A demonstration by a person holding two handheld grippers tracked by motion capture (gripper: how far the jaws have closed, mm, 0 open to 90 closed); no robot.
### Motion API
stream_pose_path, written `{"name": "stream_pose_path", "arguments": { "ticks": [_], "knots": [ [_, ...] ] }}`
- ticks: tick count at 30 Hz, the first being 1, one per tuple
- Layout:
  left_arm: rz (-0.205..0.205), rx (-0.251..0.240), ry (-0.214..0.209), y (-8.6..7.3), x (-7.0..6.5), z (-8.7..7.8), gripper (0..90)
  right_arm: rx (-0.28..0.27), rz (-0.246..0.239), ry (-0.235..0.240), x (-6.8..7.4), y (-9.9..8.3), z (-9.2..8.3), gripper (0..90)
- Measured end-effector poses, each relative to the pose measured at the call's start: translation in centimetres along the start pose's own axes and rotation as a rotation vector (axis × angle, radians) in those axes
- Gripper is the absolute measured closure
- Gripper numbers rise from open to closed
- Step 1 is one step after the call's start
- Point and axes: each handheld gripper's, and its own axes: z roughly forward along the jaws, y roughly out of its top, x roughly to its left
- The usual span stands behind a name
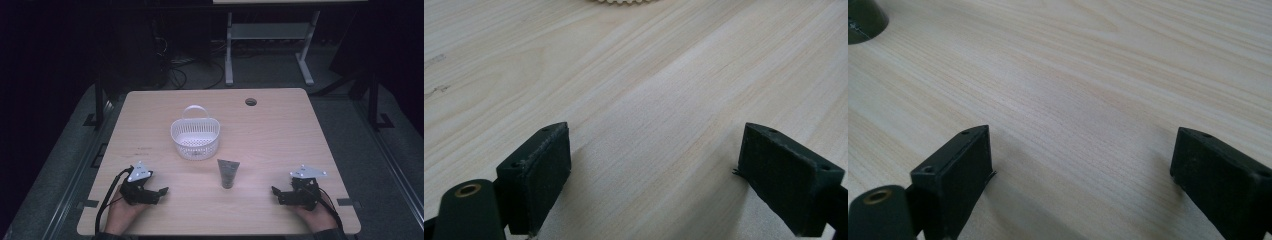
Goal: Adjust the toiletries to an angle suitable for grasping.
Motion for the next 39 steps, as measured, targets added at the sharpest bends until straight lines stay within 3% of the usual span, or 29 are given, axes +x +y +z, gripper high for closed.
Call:
{"name": "stream_pose_path", "arguments": {
  "ticks": [6, 12, 17, 25, 27, 28, 37, 39],
  "knots": [
    [-0.003, -0.008, -0.001, 0.0, -0.1, 0.1, 14.5, 0.0, 0.0, 0.0, 0.0, 0.0, 0.0, 9.0],
    [-0.012, -0.022, -0.029, 0.1, -0.4, -0.2, 24.1, -0.001, -0.001, 0.001, 0.0, 0.0, 0.0, 9.0],
    [-0.017, -0.03, -0.028, 0.3, -0.7, -0.7, 31.5, 0.001, 0.003, 0.0, 0.0, 0.0, 0.0, 9.0],
    [-0.029, -0.046, -0.049, 1.1, -1.2, -1.6, 48.9, -0.001, 0.001, 0.0, 0.0, 0.1, 0.1, 8.6],
    [-0.023, -0.046, -0.053, 1.4, -1.4, -1.7, 57.1, -0.001, 0.001, -0.001, 0.0, 0.1, 0.1, 8.6],
    [-0.026, -0.052, -0.06, 1.5, -1.4, -1.8, 57.1, -0.001, 0.001, -0.001, 0.0, 0.1, 0.1, 8.6],
    [-0.026, -0.079, -0.115, 3.1, -2.2, -2.9, 88.4, -0.001, 0.004, -0.002, 0.0, 0.1, 0.1, 8.6],
    [-0.028, -0.086, -0.135, 3.6, -2.4, -3.1, 89.5, -0.001, 0.004, -0.001, 0.0, 0.1, 0.1, 8.5]
  ]
}}
